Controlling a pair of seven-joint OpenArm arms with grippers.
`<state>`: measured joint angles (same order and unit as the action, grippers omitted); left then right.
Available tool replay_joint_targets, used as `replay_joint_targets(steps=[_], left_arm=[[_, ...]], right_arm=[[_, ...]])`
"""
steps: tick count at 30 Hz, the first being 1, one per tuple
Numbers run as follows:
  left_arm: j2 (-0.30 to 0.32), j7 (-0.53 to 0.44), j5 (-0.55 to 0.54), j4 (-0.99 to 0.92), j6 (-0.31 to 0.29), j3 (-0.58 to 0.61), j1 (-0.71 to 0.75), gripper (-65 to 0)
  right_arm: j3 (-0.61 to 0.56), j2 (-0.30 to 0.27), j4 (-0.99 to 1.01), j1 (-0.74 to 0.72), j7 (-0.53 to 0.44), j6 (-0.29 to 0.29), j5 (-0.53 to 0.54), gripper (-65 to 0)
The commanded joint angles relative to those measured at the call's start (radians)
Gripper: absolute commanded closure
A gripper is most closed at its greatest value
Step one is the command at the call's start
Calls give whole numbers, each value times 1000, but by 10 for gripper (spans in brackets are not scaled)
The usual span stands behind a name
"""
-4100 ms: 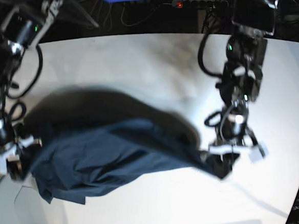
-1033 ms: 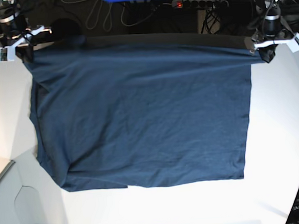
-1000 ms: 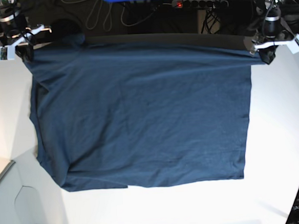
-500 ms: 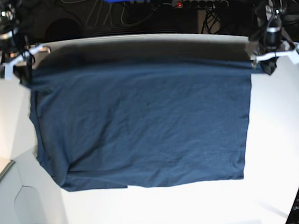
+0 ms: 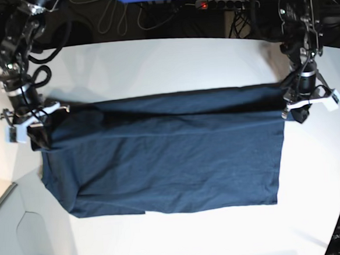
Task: Layout the t-shirt on the table in an organized manner, then fold the t-shirt properly
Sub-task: 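Fold the held shirt edge over onto the shirt with both grippers, then release the folded edge and raise both grippers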
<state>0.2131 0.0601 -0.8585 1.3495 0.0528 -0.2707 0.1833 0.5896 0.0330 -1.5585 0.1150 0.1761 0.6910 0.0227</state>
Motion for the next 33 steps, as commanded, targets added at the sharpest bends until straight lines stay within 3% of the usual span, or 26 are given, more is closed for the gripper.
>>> replay_joint_targets(steps=[1, 10, 16, 19, 26, 29, 33], left_arm=[[12, -24, 3, -3, -11, 4, -29, -4], [13, -22, 9, -75, -11, 11, -146, -4], [6, -22, 124, -77, -8, 11, -181, -10], [4, -22, 127, -89, -3, 11, -181, -48], [4, 63, 127, -103, -6, 3, -173, -330], [4, 63, 127, -103, -6, 0, -149, -340], [3, 63, 127, -110, -6, -25, -113, -340]], right_arm=[[-13, -21, 2, -28, -30, 7, 18, 0], [-38, -127, 229, -183, -26, 7, 18, 0], [-46, -161, 355, -240, -26, 7, 0, 0], [-50, -161, 358, -240, -31, 7, -80, -59], [-44, -135, 312, -237, -33, 7, -122, -281], [-43, -130, 255, -217, -26, 7, -122, -342], [-43, -104, 178, -166, -26, 7, -122, -360]])
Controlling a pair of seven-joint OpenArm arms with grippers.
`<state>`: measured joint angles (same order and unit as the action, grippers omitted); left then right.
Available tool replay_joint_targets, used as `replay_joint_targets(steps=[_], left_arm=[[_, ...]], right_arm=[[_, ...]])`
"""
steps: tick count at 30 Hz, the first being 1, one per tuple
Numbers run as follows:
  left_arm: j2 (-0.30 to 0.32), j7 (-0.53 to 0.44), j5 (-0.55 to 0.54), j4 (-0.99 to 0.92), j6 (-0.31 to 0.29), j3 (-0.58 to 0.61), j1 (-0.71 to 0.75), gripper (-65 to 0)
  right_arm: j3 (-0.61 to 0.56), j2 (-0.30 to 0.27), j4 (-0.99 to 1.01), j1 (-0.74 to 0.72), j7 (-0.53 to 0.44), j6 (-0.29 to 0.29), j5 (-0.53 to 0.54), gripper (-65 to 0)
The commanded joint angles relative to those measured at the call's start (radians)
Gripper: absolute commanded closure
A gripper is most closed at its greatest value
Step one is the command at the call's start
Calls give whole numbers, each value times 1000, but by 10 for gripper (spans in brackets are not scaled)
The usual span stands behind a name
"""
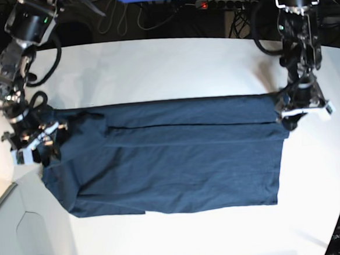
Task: Layout the t-shirt on the table in an organized manner, then fold the t-shirt properly
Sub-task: 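Release the folded edge and raise both grippers, then grasp the folded edge with both grippers and pull the shirt taut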
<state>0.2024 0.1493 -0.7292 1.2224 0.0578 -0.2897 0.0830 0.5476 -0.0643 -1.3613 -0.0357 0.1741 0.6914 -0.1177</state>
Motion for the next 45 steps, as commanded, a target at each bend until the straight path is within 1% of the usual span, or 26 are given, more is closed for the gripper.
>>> replay_joint_targets(steps=[1, 5, 8, 10, 15, 18, 21, 22, 25, 27, 28, 34, 35, 37, 38, 39, 40, 42, 43, 44, 45], left_arm=[[13, -26, -2, 17, -11, -6, -2, -340], [12, -26, -2, 17, -11, -7, 34, -340], [12, -26, 1, 6, -11, -3, 39, -340], [12, -26, 3, -39, -13, -3, 30, -340], [-13, -21, 7, -123, -13, -1, 1, -339], [-16, -21, 7, -131, -13, 11, 1, -338], [-5, -21, 7, -131, -13, 74, 1, -334], [-5, -21, 7, -131, -13, 86, 1, -319], [-7, -21, 7, -132, -14, 102, -7, -214], [-10, -21, 7, -132, -14, 102, -13, -158], [-10, -21, 7, -132, -14, 102, -13, -147], [-10, -21, 7, -132, -14, 102, -13, -138], [-10, -21, 7, -132, -14, 102, -12, -115], [-7, -21, 7, -132, -14, 102, -12, -17], [-5, -21, 1, -132, -14, 102, -10, 0], [-5, -21, 1, -129, -14, 102, -7, 0], [-5, -21, 1, -126, -14, 99, -5, -11], [-4, -21, 0, -118, -14, 96, -2, 0], [2, -21, -2, -117, -14, 96, -1, 0], [15, -21, -2, -106, -14, 96, -1, -1], [24, -21, -3, -89, -14, 96, 10, -1]], right_arm=[[-1, -1, -37, 1, -26, 7, 19, -360], [-1, 30, -97, 61, -26, 7, 14, -361], [-1, 33, -116, 89, -25, 7, 14, -361], [4, 33, -116, 99, -25, 7, 14, -361], [134, 40, -116, 95, -25, 7, 17, -362], [165, 36, -111, 99, -25, 7, 16, -362], [180, 36, -108, 112, -25, 7, 14, -362], [176, 37, -108, 124, -25, 7, 14, -362], [176, 42, -99, 135, -25, 7, 16, -362], [176, 42, -71, 135, -25, 7, 14, -362], [176, 42, -57, 133, -25, 7, 14, -362], [176, 34, -8, 133, -26, 7, 14, -362], [176, 34, 4, 127, -28, 7, 14, -360], [176, 24, 23, 110, -28, 7, 14, -354], [176, 21, 26, 110, -28, 7, 14, -339], [176, 21, 26, 110, -28, 7, 14, -304], [176, 21, 26, 109, -29, 7, 14, -253], [176, 17, 26, 107, -29, 7, 14, -122], [176, 10, 26, 105, -29, 7, 14, -52], [176, 4, 26, 105, -29, 7, 14, 0], [179, -1, 23, 107, -29, 7, 14, 0]])
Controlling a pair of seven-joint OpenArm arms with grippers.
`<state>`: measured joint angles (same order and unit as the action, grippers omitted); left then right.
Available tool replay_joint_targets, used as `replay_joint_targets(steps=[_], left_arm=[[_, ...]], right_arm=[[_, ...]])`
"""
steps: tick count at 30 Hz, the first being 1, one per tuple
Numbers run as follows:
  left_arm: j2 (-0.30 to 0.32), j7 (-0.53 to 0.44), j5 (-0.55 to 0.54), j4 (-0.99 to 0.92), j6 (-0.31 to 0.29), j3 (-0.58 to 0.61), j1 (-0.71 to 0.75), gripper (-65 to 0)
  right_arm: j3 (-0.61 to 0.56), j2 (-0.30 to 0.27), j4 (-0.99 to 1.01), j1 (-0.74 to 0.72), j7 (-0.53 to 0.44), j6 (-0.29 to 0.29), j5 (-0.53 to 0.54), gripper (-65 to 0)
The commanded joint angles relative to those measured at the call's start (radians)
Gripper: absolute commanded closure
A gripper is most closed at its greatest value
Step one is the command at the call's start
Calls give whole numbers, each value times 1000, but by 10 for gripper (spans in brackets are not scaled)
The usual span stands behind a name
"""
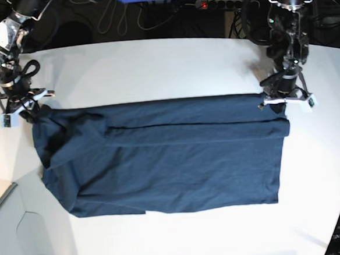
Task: Layout the t-shirt on the table in an organized manner, then fold the t-shirt properly
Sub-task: 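Grasp the folded edge with both grippers and pull the shirt taut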
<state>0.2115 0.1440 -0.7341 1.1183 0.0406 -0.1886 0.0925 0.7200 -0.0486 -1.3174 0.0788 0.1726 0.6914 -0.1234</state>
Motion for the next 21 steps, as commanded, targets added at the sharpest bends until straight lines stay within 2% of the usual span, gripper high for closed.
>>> replay_joint_targets(steps=[1, 4, 8, 15, 21], left_arm=[[19, -16, 1, 38, 3, -7, 19, -1], [21, -16, 1, 130, 3, -10, 60, -1], [36, -16, 1, 197, 5, -44, 102, -1], [38, -16, 0, 213, 3, -114, 177, -1], [33, -16, 0, 247, 3, -124, 255, -1]], right_arm=[[10, -17, -23, -4, -29, 7, 20, 0], [25, -38, -46, 11, -29, 7, 24, 0], [34, -40, -100, 42, -29, 7, 26, 0], [33, -43, -138, 85, -31, 7, 26, 0], [16, -24, -144, 148, -31, 7, 26, 0]])
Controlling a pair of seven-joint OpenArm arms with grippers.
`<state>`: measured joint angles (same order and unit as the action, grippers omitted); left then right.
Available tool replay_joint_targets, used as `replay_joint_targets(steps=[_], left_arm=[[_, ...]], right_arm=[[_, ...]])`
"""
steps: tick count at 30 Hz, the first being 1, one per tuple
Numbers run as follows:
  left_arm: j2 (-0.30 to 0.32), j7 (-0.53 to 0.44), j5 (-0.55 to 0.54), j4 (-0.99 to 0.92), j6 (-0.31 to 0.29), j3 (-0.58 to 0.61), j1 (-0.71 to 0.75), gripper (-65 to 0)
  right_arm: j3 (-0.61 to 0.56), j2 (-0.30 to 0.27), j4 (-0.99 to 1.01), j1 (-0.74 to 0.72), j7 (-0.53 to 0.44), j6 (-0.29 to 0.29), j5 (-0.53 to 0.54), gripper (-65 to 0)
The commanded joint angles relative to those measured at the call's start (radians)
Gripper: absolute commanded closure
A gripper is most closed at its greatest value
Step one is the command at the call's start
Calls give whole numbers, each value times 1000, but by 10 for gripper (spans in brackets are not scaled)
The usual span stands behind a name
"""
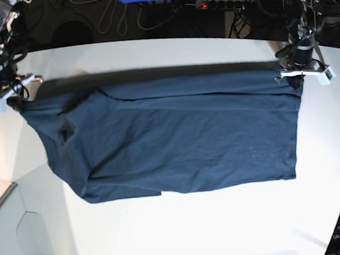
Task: Layout the t-shirt on the table in an organized manner, then fold the t-shirt properly
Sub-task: 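Grasp the folded edge with both grippers and pull the shirt taut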
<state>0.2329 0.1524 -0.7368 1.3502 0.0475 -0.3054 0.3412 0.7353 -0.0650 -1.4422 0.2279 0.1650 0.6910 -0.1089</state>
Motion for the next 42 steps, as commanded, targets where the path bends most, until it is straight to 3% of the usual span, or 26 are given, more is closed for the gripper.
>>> replay_joint_targets(steps=[1, 10, 22, 29, 42], left_arm=[[12, -24, 3, 15, -4, -7, 17, -1], [10, -24, 3, 31, -4, -7, 78, -1], [16, -23, -42, 107, -2, -7, -3, -1], [59, 17, -208, 108, -2, -7, 43, -1], [55, 28, -218, 65, -4, -8, 160, -1]], right_arm=[[-4, 1, -19, 12, -23, 7, 11, 0], [3, 26, -55, 87, -25, 7, 13, 0], [-27, 40, -288, -12, -14, 7, 7, 0], [-26, 44, -279, 29, -14, 7, 10, 0], [-29, 73, -183, 164, -23, 7, 11, 0]])
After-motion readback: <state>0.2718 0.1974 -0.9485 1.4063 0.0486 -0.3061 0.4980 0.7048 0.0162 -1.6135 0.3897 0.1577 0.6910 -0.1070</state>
